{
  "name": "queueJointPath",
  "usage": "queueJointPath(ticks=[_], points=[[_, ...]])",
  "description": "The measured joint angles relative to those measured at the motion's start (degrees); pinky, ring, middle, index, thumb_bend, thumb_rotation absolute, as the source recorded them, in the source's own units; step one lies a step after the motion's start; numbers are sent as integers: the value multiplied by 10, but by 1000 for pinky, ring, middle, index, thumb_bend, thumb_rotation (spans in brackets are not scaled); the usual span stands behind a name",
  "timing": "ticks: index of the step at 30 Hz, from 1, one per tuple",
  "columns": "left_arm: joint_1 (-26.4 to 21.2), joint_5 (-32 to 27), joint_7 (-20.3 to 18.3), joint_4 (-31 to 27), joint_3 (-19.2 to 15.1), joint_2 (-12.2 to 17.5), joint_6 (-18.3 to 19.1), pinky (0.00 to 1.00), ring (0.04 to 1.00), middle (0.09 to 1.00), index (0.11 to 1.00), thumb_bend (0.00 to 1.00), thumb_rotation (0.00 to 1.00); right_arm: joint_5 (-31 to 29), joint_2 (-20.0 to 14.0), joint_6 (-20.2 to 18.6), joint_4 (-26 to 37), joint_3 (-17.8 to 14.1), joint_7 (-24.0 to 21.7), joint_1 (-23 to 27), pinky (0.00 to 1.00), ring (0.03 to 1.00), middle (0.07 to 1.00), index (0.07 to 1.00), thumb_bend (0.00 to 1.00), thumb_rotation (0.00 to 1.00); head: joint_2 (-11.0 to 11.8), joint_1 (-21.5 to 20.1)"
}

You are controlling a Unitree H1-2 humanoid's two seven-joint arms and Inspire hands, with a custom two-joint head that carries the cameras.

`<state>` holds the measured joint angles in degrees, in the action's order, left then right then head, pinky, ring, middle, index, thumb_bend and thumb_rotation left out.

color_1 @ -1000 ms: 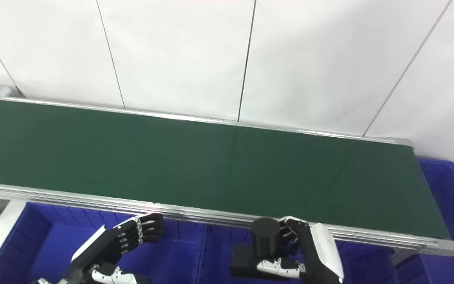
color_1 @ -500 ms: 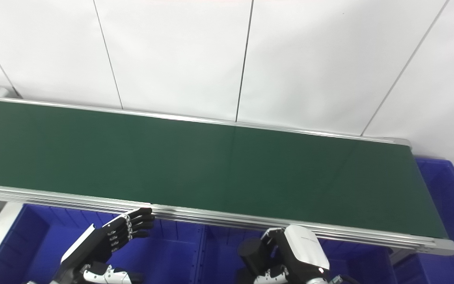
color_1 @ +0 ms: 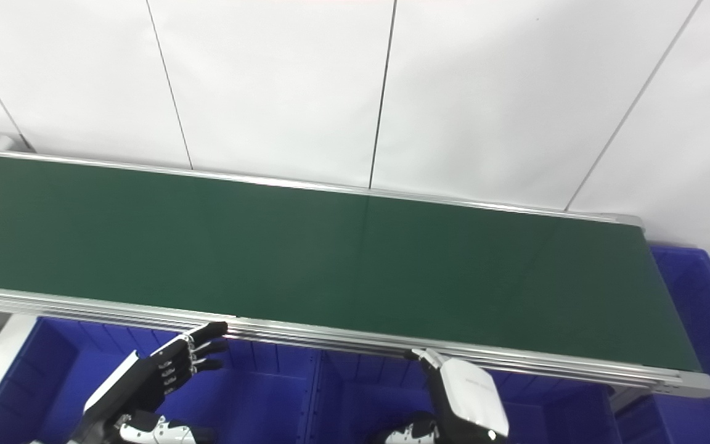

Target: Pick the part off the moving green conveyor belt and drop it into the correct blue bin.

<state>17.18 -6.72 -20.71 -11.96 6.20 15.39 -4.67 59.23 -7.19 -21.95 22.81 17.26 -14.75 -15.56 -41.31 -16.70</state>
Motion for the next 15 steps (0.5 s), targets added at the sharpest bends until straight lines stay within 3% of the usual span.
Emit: queueJointPath(ticks=[6, 9, 10, 11, 15], points=[[3, -1, 1, -18, 0, 0, 13, 854, 891, 914, 904, 755, 98, -18, 54, -17, 62, -19, 4, -44, 823, 953, 976, 961, 750, 231, -12, 12], [7, 0, 1, -20, 1, 0, 17, 851, 888, 914, 906, 753, 110, -111, 76, -3, 74, -37, 24, -59, 831, 942, 976, 975, 753, 263, -18, 14], [8, 2, 1, -21, 2, 0, 17, 846, 883, 912, 907, 750, 115, -147, 80, 3, 74, -44, 29, -61, 825, 928, 967, 978, 760, 295, -32, 24], [9, 3, 2, -26, 3, -1, 18, 846, 881, 911, 909, 750, 110, -177, 82, 9, 73, -48, 35, -63, 825, 922, 964, 984, 773, 317, -33, 26], [8, 9, 7, -41, 4, -4, 23, 843, 878, 910, 921, 750, 101, -280, 89, 68, 54, -60, 71, -67, 799, 903, 958, 999, 792, 394, -50, 35]])
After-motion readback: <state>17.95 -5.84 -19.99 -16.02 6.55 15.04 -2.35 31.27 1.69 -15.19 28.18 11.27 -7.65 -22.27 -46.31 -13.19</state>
